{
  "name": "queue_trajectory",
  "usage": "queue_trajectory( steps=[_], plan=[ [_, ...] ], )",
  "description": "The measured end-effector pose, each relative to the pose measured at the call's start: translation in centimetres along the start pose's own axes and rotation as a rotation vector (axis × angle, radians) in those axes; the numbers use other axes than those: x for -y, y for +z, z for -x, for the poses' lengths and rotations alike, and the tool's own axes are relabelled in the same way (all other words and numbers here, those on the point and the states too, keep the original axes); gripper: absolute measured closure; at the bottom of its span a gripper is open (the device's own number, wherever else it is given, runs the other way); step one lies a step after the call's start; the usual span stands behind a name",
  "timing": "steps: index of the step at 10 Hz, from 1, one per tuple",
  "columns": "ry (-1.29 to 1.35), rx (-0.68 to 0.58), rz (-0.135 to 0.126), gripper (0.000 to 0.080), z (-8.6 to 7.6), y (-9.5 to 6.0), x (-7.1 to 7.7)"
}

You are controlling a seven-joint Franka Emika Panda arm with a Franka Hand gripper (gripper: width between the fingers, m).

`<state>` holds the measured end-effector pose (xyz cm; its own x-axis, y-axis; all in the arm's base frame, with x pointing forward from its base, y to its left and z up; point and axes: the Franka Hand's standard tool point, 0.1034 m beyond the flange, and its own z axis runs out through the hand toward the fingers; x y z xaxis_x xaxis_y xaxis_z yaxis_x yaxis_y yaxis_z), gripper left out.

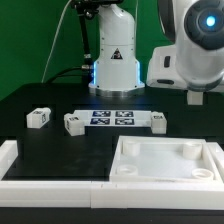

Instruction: Assemble one leg

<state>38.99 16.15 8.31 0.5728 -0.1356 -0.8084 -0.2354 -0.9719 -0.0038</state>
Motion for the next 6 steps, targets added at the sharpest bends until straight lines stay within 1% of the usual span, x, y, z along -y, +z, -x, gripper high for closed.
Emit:
queue_trajectory(
  steps=[1, 2, 3, 4, 5, 6],
  plan=[
    [-0.006, -0.106, -0.012, 0.0509, -0.1, -0.4, 0.3],
    [-0.009, -0.175, -0.017, 0.0509, 0.1, -0.4, 0.4],
    [-0.015, -0.29, -0.03, 0.0509, -0.3, -0.7, 0.8],
    [-0.029, -0.382, -0.038, 0.0509, -0.2, -1.0, 0.9],
    [-0.046, -0.442, -0.044, 0.0509, -0.1, -1.6, 0.3],
    [-0.054, -0.541, -0.051, 0.0509, -0.3, -2.8, 0.0]
  ],
)
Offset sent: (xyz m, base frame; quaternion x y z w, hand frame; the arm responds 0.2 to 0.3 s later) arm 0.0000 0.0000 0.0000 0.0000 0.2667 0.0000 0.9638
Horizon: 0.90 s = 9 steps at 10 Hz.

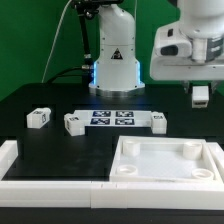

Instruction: Assemble one leg

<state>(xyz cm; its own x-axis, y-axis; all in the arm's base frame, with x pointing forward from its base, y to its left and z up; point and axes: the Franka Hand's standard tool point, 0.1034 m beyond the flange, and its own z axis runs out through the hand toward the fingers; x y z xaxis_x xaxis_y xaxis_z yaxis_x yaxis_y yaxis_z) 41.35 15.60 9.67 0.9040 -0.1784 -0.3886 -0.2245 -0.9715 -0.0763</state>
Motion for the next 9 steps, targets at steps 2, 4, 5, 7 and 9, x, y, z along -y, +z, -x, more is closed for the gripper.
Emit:
queue_trajectory(
  steps=[2, 4, 5, 7, 9],
  plan=[
    [-0.05, -0.175, 0.006, 0.0509, -0.9, -1.8, -0.1],
    [-0.053, -0.318, -0.018, 0.0509, -1.2, -2.0, 0.2],
    [-0.052, -0.421, -0.038, 0.0509, -1.6, -2.2, 0.7],
    [-0.153, -0.452, -0.002, 0.0509, -1.6, -2.2, -0.4],
    [-0.184, -0.482, 0.004, 0.0509, -4.0, -4.1, -1.4]
  ],
)
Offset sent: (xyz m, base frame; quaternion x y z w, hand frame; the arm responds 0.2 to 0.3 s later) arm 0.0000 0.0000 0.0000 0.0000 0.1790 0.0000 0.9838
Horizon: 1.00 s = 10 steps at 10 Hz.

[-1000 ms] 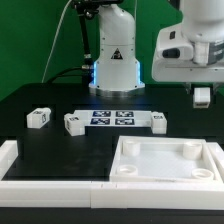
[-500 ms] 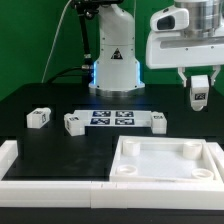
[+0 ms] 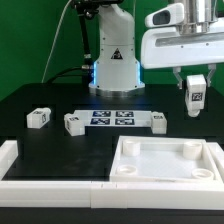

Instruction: Assemble one leg

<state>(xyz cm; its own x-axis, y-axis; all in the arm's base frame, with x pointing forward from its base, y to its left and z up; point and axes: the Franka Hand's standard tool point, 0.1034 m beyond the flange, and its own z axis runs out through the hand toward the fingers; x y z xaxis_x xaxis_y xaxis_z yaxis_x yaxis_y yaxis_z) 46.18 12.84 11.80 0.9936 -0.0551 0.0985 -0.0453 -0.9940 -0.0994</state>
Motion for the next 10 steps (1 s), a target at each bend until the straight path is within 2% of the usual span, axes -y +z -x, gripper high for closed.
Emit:
queue_trajectory(
  steps=[2, 4, 8, 10],
  plan=[
    [-0.016, -0.008, -0.001, 0.0509, -2.4, -0.7, -0.8],
    [-0.02, -0.003, 0.0, 0.0509, -1.9, -0.4, -0.6],
    [-0.042, -0.003, 0.001, 0.0509, -2.2, -0.3, -1.0],
    [-0.069, -0.011, 0.003, 0.0509, -5.5, 0.0, -2.7]
  ],
)
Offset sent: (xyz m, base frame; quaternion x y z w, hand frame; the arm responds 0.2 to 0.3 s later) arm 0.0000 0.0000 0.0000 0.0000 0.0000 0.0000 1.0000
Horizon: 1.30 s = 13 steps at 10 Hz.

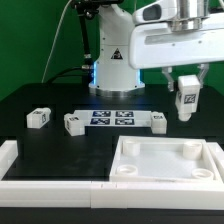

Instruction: Assemble one leg

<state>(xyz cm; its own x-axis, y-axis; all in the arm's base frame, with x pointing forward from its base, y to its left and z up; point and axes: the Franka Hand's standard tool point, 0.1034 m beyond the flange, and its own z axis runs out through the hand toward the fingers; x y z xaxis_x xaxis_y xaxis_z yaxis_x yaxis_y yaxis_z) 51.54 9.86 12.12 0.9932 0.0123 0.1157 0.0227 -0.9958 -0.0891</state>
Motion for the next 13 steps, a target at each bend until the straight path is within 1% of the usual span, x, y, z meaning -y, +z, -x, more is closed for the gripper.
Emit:
queue_trajectory(
  steps=[1, 2, 3, 5, 6, 7, 8, 10, 11, 12, 13],
  plan=[
    [-0.015, -0.012, -0.001, 0.0509, -2.2, 0.0, -0.6],
    [-0.019, -0.025, 0.0, 0.0509, -3.9, 0.3, -1.2],
    [-0.017, -0.037, -0.003, 0.0509, -5.2, 0.4, -1.2],
    [-0.024, -0.06, -0.012, 0.0509, -8.1, 0.6, -0.3],
    [-0.028, -0.068, -0.017, 0.0509, -9.0, 0.9, 0.1],
    [-0.033, -0.075, -0.02, 0.0509, -9.5, 1.4, 0.6],
    [-0.039, -0.079, -0.02, 0.0509, -9.4, 2.2, 1.0],
    [-0.038, -0.083, -0.019, 0.0509, -9.5, 2.1, 0.9],
    [-0.038, -0.125, -0.017, 0.0509, -9.7, 2.1, 0.8],
    [-0.038, -0.128, -0.017, 0.0509, -9.6, 2.2, 0.8],
    [-0.037, -0.185, -0.014, 0.0509, -10.0, 2.2, 0.7]
  ],
)
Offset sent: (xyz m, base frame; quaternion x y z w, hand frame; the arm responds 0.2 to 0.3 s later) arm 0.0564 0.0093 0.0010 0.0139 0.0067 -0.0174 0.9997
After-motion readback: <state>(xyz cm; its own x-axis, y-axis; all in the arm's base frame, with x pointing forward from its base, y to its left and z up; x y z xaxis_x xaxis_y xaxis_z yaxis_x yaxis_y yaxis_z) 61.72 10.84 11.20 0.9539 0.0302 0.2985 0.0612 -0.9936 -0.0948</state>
